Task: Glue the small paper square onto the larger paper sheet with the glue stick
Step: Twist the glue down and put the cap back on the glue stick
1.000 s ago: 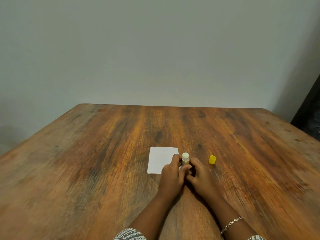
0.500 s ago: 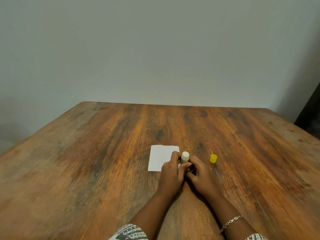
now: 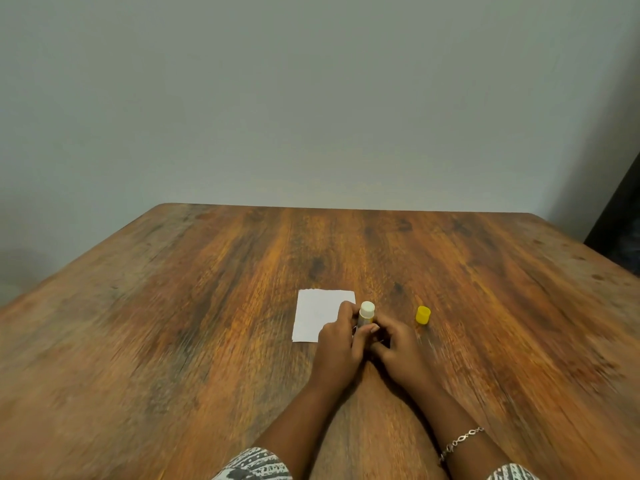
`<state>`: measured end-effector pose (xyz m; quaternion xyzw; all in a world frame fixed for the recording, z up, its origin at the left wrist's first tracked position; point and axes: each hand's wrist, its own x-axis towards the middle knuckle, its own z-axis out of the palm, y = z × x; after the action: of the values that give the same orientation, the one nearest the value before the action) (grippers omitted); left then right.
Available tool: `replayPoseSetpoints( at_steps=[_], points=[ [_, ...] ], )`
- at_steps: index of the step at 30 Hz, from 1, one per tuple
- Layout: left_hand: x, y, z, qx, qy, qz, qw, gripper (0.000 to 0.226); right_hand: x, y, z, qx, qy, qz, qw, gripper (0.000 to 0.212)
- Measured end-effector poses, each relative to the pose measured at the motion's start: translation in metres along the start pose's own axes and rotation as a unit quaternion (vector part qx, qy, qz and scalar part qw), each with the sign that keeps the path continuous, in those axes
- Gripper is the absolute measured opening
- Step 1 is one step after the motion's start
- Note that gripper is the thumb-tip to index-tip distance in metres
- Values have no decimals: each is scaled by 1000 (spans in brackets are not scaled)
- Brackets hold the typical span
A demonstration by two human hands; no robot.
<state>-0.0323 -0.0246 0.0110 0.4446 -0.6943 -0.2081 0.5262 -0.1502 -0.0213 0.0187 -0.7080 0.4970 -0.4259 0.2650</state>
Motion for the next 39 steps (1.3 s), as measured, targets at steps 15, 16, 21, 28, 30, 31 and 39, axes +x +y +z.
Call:
replayPoseSetpoints(
  at_steps=[15,16,21,28,30,31,39],
  points=[
    [0,1,-2,-6,-10,-12,1000,22,1,0,2,-1,9,-15,1000,26],
    [0,1,-2,-5,-10,-12,1000,23,1,0,2,-2,11,-14,1000,26],
    [1,-1,-1,0,1,-8,1000,27,1,1,-1,2,-11,-1,1000,38],
    [0,0,-1,0,-16,-18,1000,30,2,-1,2,3,2,5,1000,31],
    [1,-1,-1,-2,-9,-16,1000,23,1,-1,0,2,-6,1,1000,38],
    [1,-2,-1,-1,-5,-15,1000,20,0,1,0,3,-10,0,1000,39],
    [1,-2,-1,-5,-3,-17,1000,24,1,-2,2,-8,5,-4,1000,35]
  ],
)
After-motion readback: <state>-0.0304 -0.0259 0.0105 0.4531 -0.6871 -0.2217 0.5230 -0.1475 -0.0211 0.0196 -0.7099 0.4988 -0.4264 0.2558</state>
